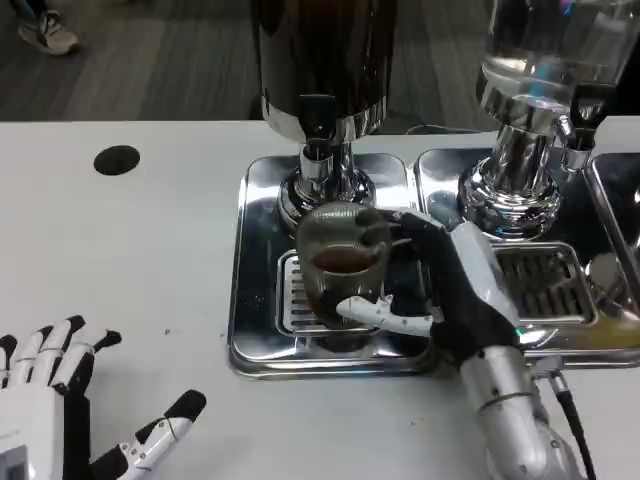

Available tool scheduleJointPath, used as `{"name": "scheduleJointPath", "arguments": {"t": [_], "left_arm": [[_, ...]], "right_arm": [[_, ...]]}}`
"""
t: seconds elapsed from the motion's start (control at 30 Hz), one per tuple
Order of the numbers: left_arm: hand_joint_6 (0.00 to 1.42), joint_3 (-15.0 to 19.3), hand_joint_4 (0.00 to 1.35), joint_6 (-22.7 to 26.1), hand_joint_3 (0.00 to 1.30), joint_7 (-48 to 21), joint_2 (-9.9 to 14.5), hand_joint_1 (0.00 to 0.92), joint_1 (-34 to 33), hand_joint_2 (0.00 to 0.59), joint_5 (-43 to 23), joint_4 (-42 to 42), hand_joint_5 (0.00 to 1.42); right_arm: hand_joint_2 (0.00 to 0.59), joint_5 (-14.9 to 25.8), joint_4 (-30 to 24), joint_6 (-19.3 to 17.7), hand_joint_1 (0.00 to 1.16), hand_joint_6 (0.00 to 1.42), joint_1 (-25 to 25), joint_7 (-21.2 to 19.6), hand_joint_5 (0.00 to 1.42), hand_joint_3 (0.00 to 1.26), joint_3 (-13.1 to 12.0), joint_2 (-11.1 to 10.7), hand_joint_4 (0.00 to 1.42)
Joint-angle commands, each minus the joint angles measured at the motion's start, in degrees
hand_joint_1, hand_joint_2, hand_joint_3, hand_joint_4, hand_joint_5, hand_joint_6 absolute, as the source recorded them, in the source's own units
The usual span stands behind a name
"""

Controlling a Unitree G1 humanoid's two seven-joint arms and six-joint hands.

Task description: Grasp the cup under the faucet to collect the drink, then remove the cup.

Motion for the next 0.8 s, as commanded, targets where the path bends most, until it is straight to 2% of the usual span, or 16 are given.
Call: {"name": "scheduleJointPath", "arguments": {"t": [0.03, 0.23, 0.43, 0.8], "left_arm": [[0.06, -1.2, 0.00, 0.1, 0.37, -1.1, -0.2, 0.000, -1.5, 0.103, 0.2, 0.4, 0.14], [0.06, -2.9, 0.00, 0.5, 0.37, -2.0, -0.2, 0.000, -3.8, 0.103, 1.1, 0.8, 0.14], [0.06, -4.1, 0.00, 0.8, 0.37, -2.4, -0.3, 0.000, -5.2, 0.103, 1.4, 1.3, 0.14], [0.06, -5.4, 0.00, 1.0, 0.37, -2.8, 0.0, 0.000, -7.0, 0.090, 1.5, 2.5, 0.14]], "right_arm": [[0.187, 0.1, -7.3, -0.9, 0.85, 0.40, 2.6, -0.3, 0.52, 0.61, -0.9, -0.7, 0.68], [0.193, -0.4, -14.4, -0.5, 0.86, 0.40, 8.4, 0.0, 0.53, 0.61, -1.7, -2.2, 0.69], [0.202, -1.5, -19.7, -0.8, 0.85, 0.40, 13.3, -0.4, 0.53, 0.61, -2.2, -2.8, 0.69], [0.206, -2.9, -24.9, -2.6, 0.85, 0.41, 21.9, -2.3, 0.53, 0.62, -4.0, -3.5, 0.69]]}}
